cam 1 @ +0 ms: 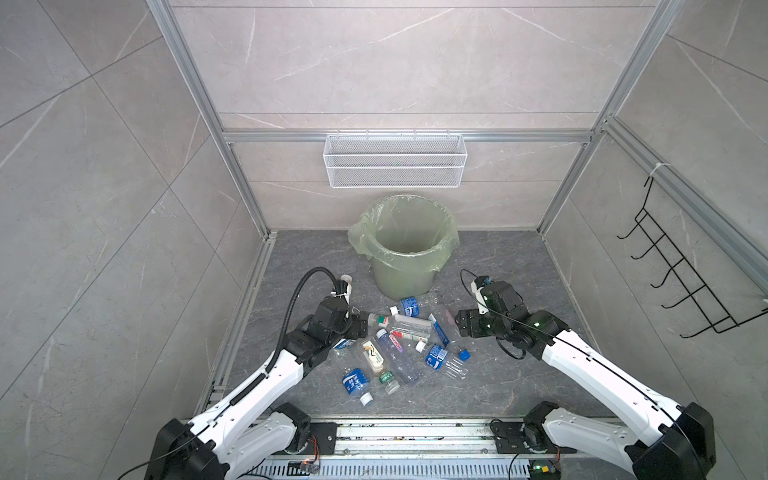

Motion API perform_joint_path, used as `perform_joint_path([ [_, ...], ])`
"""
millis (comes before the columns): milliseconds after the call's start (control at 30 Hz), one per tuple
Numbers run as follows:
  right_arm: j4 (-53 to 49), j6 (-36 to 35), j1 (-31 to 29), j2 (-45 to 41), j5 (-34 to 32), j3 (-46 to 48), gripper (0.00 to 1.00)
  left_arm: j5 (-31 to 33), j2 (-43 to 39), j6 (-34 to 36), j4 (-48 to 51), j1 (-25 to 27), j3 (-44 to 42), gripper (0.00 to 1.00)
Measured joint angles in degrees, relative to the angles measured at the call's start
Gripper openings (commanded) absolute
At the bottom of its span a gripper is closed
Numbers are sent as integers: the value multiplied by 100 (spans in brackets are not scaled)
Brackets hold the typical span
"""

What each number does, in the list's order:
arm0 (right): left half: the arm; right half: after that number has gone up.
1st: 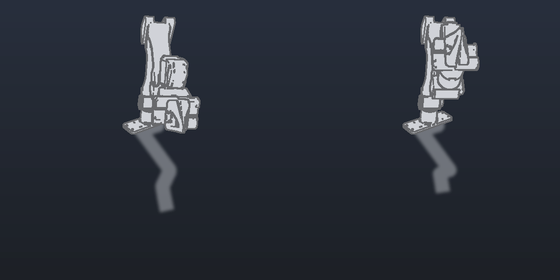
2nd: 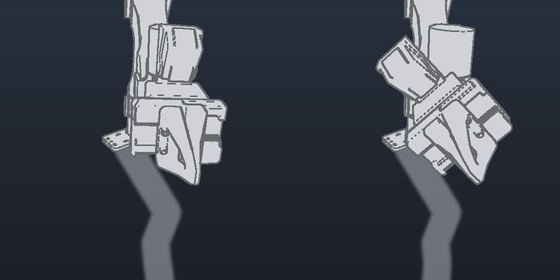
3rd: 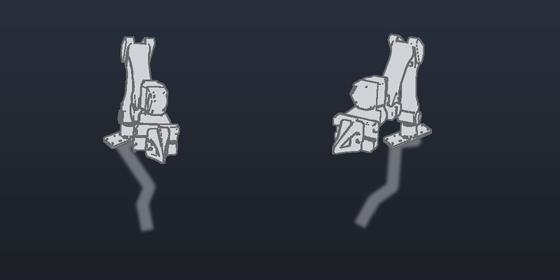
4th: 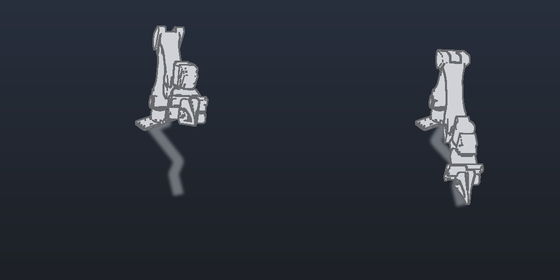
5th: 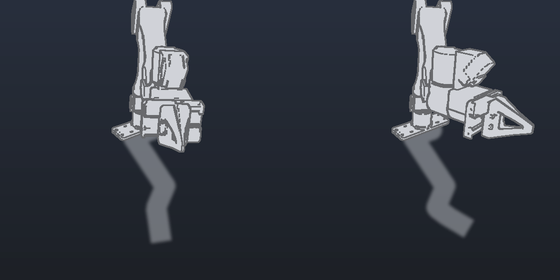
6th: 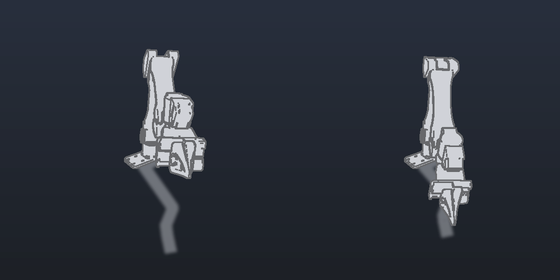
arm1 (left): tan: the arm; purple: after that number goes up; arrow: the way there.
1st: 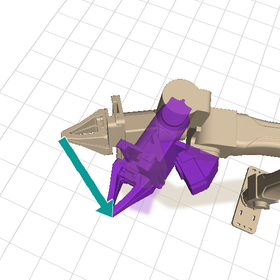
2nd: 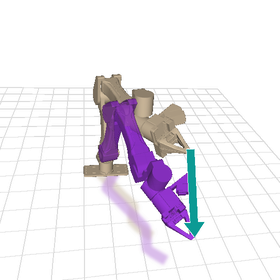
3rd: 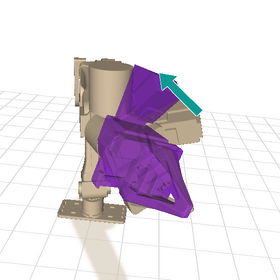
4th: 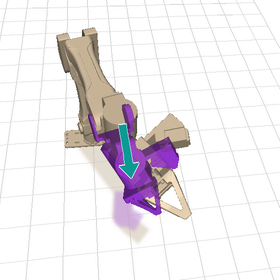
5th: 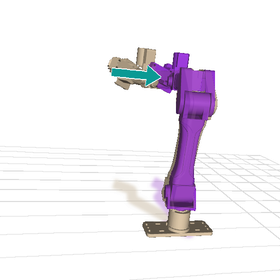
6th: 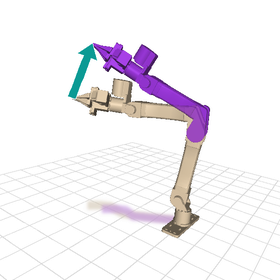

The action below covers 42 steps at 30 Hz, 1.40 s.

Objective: Throw the plastic bottles in the bin
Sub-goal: 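Move the right gripper back down over the clear bottle with red label, then close the left gripper on the clear bottle with orange label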

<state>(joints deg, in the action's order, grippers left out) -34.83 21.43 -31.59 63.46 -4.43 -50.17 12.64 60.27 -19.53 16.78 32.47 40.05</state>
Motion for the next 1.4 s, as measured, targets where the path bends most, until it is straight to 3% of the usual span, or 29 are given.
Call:
perform_joint_path([
  [167, 225, 208, 0, 61, 83, 236, 94, 177, 782, -20, 17, -273, 433, 91],
  [367, 533, 459, 0, 2, 103, 890, 95, -120, 1314, -46, -127, -1255, 450, 90],
  [500, 682, 553, 0, -125, 74, 1176, 95, -264, 1644, -44, -225, -1644, 592, 90],
  [1400, 1158, 605, 0, -114, -179, 1537, 98, -973, 3370, 232, -693, -1976, 1366, 88],
])
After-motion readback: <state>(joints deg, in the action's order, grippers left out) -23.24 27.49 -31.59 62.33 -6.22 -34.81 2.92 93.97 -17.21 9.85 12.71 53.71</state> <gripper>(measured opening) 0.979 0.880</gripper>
